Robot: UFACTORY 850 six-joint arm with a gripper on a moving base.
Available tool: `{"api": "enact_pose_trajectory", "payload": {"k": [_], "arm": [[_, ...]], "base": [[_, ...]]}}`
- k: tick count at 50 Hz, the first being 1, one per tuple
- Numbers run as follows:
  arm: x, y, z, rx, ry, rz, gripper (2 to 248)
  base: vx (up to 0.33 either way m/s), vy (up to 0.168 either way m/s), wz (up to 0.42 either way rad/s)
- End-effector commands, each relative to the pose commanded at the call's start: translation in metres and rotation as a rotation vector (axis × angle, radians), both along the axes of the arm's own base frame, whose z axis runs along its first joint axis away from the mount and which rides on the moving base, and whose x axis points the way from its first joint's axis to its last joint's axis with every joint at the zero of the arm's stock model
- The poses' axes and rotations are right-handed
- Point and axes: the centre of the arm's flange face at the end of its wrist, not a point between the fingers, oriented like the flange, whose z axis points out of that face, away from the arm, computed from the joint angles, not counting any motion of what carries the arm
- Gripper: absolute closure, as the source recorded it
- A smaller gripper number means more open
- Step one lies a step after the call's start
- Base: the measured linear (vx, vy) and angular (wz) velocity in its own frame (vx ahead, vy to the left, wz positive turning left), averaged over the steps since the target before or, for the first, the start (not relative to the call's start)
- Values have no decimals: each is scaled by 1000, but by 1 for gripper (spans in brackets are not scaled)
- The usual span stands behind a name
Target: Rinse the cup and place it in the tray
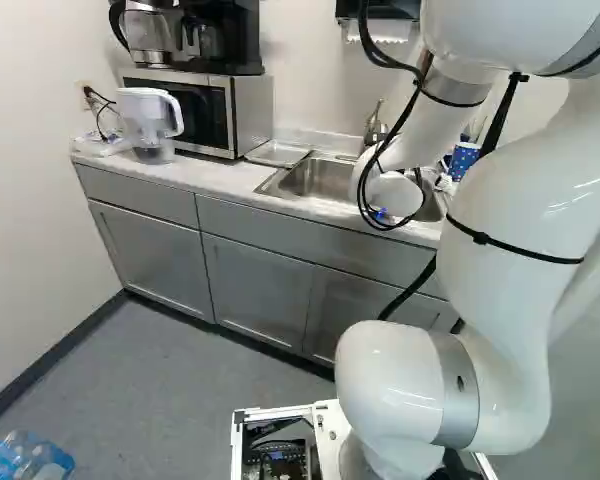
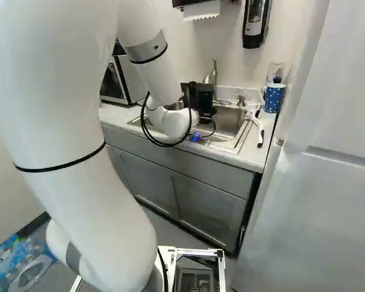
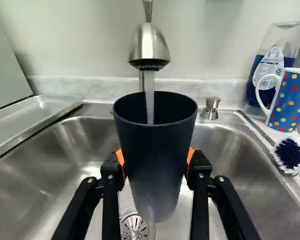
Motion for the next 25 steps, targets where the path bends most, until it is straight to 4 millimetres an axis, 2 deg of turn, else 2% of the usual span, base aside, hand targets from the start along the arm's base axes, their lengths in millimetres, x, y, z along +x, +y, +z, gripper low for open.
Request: {"api": "enact_pose_trajectory", "payload": {"k": [25], "arm": [[0, 0, 0, 0, 0, 0, 124]], "base": [[0, 0, 0]]}}
